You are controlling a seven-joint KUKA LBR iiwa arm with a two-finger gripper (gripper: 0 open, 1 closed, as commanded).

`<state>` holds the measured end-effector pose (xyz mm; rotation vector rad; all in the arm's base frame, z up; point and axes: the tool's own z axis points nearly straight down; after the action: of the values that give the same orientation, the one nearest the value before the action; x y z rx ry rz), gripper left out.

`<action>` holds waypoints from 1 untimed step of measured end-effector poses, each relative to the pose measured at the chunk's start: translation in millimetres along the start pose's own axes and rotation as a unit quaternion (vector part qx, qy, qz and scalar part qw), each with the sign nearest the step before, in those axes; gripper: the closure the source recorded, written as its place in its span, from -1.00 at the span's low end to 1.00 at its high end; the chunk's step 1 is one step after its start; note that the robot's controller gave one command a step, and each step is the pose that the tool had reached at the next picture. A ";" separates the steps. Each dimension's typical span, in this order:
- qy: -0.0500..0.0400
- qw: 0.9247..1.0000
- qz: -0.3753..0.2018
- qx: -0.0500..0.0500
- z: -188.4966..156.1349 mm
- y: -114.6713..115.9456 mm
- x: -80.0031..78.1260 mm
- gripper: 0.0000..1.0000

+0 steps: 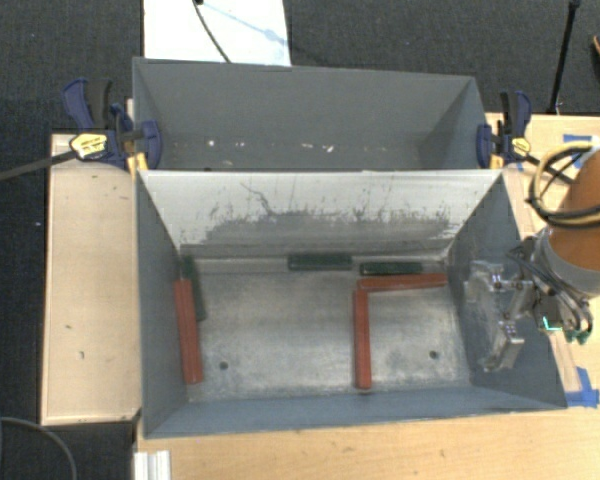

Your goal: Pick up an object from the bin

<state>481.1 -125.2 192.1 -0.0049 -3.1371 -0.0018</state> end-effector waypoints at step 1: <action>-0.001 0.998 0.062 -0.001 118.6 10.1 -41.6 -1.00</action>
Offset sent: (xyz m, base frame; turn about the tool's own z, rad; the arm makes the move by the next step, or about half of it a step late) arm 0.0411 0.0088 -0.1149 0.1241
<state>522.1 -115.1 73.3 -0.1982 -3.1320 -0.0035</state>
